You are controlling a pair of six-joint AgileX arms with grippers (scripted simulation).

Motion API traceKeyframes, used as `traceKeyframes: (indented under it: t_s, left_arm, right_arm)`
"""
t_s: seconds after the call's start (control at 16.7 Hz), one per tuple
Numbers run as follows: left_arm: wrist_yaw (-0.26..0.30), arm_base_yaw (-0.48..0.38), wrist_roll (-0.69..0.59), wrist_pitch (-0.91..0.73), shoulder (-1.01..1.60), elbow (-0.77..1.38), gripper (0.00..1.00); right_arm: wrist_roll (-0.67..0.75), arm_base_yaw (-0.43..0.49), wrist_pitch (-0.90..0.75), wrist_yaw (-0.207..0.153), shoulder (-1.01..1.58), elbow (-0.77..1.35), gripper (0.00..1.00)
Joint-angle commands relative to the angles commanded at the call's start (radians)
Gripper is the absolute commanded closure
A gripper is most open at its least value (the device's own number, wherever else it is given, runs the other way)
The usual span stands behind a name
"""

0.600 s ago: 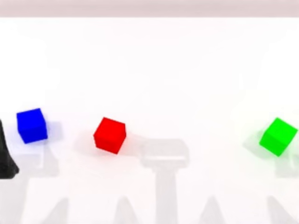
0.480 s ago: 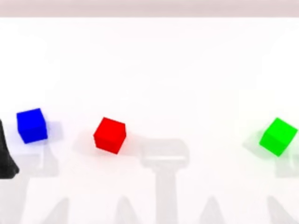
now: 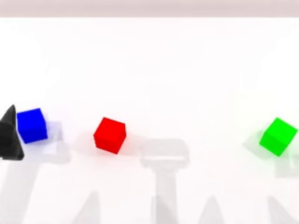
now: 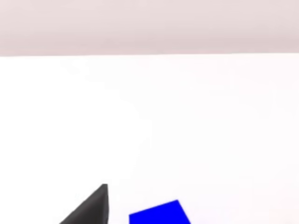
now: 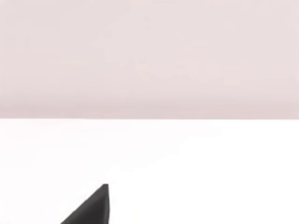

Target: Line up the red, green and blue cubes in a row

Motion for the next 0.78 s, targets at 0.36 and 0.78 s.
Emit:
traceKeyframes:
  t_s: [0.36, 0.78]
  left_arm:
    - [-0.001, -0.143, -0.036, -0.346, 0.642, 0.47, 0.0]
    - [0.001, -0.302, -0.075, -0.722, 1.321, 0.972, 0.0]
  right_arm:
    - [0.0, 0.0, 0.0, 0.0, 0.0, 0.0, 0.0]
    - [0.0, 0.0, 0.0, 0.0, 0.0, 0.0, 0.0]
